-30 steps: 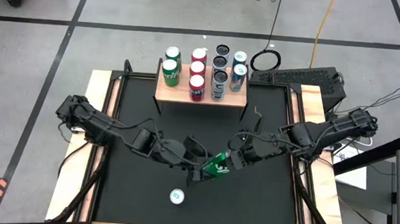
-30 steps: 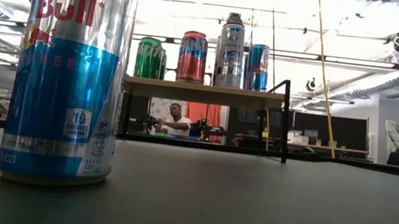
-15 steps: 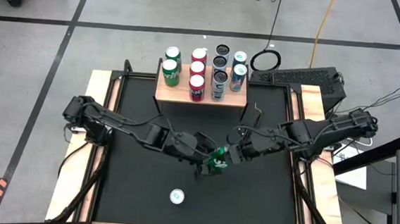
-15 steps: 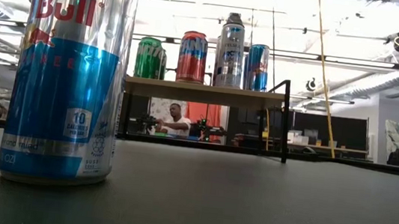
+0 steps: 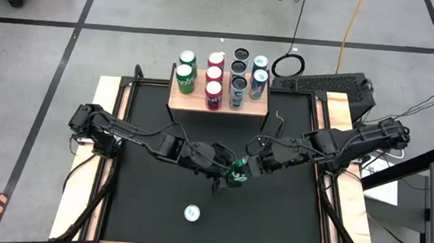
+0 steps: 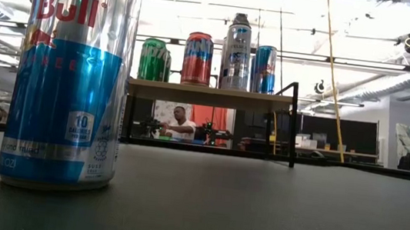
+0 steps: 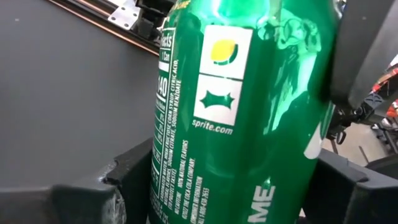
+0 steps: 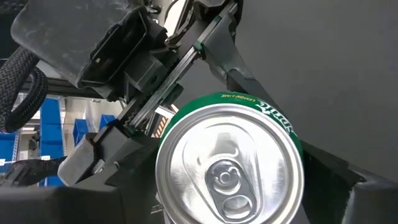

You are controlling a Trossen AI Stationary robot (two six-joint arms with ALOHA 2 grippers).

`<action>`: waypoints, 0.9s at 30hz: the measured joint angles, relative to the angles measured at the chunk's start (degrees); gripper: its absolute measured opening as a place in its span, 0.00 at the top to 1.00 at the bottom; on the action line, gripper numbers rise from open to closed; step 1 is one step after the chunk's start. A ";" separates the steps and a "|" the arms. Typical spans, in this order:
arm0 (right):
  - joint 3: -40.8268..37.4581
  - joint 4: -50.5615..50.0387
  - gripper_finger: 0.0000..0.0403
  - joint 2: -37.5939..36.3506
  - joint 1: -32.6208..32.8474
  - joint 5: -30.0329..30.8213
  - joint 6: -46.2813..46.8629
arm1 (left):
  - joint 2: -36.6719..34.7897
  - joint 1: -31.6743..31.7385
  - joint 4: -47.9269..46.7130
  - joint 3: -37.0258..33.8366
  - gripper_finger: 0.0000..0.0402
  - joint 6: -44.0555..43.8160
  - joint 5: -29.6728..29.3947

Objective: Place canned beverage on shelf
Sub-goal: Put the green soda can on the shelf aligned with the other green soda can

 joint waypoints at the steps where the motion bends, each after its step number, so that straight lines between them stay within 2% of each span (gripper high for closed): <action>1: 0.00 -0.02 0.29 0.00 0.00 -0.01 -0.15 | 0.00 0.00 0.04 0.00 0.26 -0.07 0.10; 6: 0.00 0.07 0.22 -0.07 -0.04 -1.34 -1.34 | -0.12 -0.04 0.61 -0.02 0.24 -1.41 0.78; 12: 0.04 0.29 0.13 -3.46 -0.39 -3.00 -5.46 | -0.17 -0.11 6.45 -0.07 0.24 -2.52 3.89; 19: 0.09 -0.04 0.11 -10.51 -0.68 -2.35 -14.49 | -0.22 0.06 14.57 -0.07 0.24 -3.10 5.42; 27: 0.07 0.80 0.11 -18.90 -0.63 5.51 -30.40 | -0.31 0.75 23.93 -0.07 0.24 -3.10 6.92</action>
